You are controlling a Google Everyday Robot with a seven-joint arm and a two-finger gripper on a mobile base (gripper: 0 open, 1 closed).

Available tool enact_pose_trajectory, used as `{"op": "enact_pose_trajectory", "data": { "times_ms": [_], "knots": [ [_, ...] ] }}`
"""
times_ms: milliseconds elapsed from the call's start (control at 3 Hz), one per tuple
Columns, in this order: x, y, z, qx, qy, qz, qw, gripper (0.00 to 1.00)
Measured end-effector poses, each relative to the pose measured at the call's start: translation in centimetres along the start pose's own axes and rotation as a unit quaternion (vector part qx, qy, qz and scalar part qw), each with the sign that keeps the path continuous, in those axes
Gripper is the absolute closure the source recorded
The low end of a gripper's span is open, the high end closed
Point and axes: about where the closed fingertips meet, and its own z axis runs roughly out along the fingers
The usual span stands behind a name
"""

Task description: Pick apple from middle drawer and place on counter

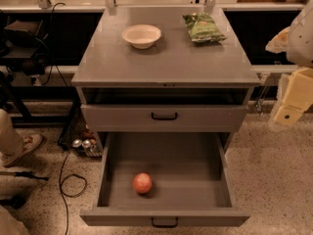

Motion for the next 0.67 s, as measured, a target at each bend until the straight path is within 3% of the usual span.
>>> {"op": "enact_pose_trajectory", "data": {
  "times_ms": [333, 667],
  "knots": [
    [-0.1, 0.0, 0.0, 0.001, -0.002, 0.001, 1.0, 0.0],
    [-0.5, 1.0, 2.4, -0.018, -0.025, 0.008, 0.9995, 0.0]
  ]
}}
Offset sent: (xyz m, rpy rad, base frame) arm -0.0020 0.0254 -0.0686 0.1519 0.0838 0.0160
